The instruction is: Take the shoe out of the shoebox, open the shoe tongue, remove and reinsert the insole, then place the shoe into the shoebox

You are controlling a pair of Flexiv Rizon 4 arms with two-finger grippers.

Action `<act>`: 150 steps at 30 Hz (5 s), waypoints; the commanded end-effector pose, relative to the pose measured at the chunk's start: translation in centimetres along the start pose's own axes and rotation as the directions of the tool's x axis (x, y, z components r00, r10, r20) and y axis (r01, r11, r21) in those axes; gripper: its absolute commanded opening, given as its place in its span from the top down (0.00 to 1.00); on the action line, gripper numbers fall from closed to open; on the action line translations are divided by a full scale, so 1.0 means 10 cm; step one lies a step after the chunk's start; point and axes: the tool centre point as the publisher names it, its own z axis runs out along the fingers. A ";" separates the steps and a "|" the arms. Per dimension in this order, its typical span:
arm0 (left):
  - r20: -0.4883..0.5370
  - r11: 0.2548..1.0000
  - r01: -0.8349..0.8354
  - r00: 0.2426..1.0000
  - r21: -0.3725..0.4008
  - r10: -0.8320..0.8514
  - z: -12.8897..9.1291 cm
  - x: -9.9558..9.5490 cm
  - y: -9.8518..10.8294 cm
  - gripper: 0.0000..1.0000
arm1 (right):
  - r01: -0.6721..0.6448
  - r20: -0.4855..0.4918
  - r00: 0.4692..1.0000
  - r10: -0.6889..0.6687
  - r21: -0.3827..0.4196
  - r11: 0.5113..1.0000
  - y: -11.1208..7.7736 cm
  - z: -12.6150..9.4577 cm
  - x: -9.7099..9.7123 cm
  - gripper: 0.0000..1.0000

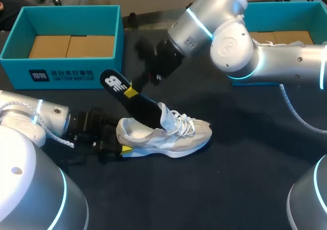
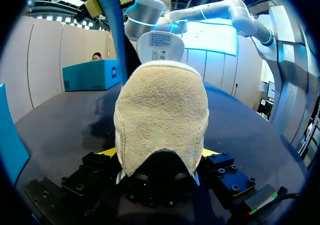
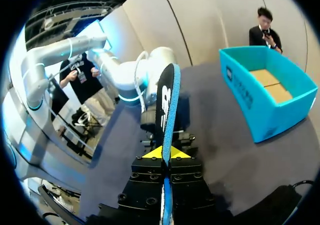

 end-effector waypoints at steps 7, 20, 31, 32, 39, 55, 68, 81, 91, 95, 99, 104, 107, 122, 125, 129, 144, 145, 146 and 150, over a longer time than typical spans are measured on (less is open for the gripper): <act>0.000 1.000 0.000 1.000 -0.003 0.000 0.02 -0.03 0.04 1.00 | 0.035 0.108 0.993 -0.038 0.027 0.999 0.27 -0.26 -0.08 1.00; 0.000 1.000 0.000 1.000 -0.003 0.000 0.02 -0.03 0.04 1.00 | 0.098 0.207 0.974 -0.095 -0.005 0.995 0.51 -0.53 -0.27 1.00; 0.000 1.000 0.000 1.000 -0.003 0.000 0.02 -0.03 0.04 1.00 | 0.175 0.374 0.920 -0.122 -0.113 0.978 0.67 -0.84 -0.39 1.00; 0.000 1.000 0.000 1.000 -0.003 0.000 0.02 -0.03 0.04 1.00 | 0.187 0.375 0.918 -0.130 -0.121 0.975 0.68 -0.87 -0.40 1.00; 0.000 1.000 0.000 1.000 -0.003 0.000 0.02 -0.03 0.04 1.00 | 0.260 0.400 0.900 -0.174 -0.171 0.950 0.77 -1.14 -0.52 1.00; 0.000 1.000 0.000 1.000 -0.003 0.000 0.02 -0.03 0.04 1.00 | 0.260 0.400 0.900 -0.174 -0.171 0.950 0.77 -1.14 -0.52 1.00; 0.000 1.000 0.000 1.000 -0.003 0.000 0.02 -0.03 0.04 1.00 | 0.278 0.382 0.913 -0.140 -0.334 0.901 0.66 -1.47 -0.48 1.00; 0.000 1.000 0.000 1.000 -0.003 0.000 0.02 -0.03 0.04 1.00 | 0.216 0.322 0.943 -0.083 -0.403 0.889 0.91 -2.12 -0.24 1.00; 0.000 1.000 0.000 1.000 -0.003 0.000 0.02 -0.03 0.04 1.00 | 0.157 0.297 0.955 -0.008 -0.481 0.863 1.27 -2.44 -0.05 1.00; 0.000 1.000 0.000 1.000 -0.003 0.000 0.02 -0.03 0.04 1.00 | 0.112 0.240 0.971 0.018 -0.519 0.847 1.37 -2.48 0.01 1.00; 0.000 1.000 0.000 1.000 -0.003 0.000 0.02 -0.03 0.04 1.00 | 0.021 0.113 0.992 0.056 -0.589 0.808 1.43 -2.50 0.11 1.00; 0.000 1.000 0.000 1.000 -0.003 0.000 0.02 -0.03 0.04 1.00 | -0.030 0.033 0.997 0.065 -0.631 0.775 1.43 -2.47 0.18 1.00; 0.000 1.000 0.000 1.000 -0.003 0.000 0.02 -0.03 0.04 1.00 | -0.030 0.033 0.997 0.065 -0.631 0.775 1.43 -2.47 0.18 1.00; 0.000 1.000 0.000 1.000 -0.003 0.000 0.02 -0.03 0.04 1.00 | -0.066 0.012 0.995 0.095 -0.634 0.770 1.34 -2.57 0.26 1.00; 0.000 1.000 0.000 1.000 -0.003 0.000 0.02 -0.03 0.04 1.00 | -0.139 -0.009 0.986 0.166 -0.599 0.788 1.23 -2.71 0.40 1.00; 0.000 1.000 0.000 1.000 -0.003 0.000 0.02 -0.03 0.04 1.00 | -0.212 -0.042 0.972 0.232 -0.585 0.783 1.13 -2.86 0.62 1.00; 0.000 1.000 0.000 1.000 -0.003 0.000 0.02 -0.03 0.04 1.00 | -0.334 -0.064 0.929 0.364 -0.569 0.752 1.05 -3.05 1.22 1.00; 0.000 1.000 0.000 1.000 -0.003 0.000 0.02 -0.03 0.04 1.00 | -0.340 -0.064 0.926 0.371 -0.564 0.753 1.06 -3.04 1.26 1.00; 0.000 1.000 0.000 1.000 -0.003 0.000 0.02 -0.03 0.04 1.00 | -0.341 -0.064 0.926 0.372 -0.563 0.753 1.06 -3.04 1.31 1.00; 0.000 1.000 0.000 1.000 -0.003 0.000 0.02 -0.03 0.04 1.00 | -0.352 -0.055 0.918 0.393 -0.568 0.744 1.05 -3.03 1.46 1.00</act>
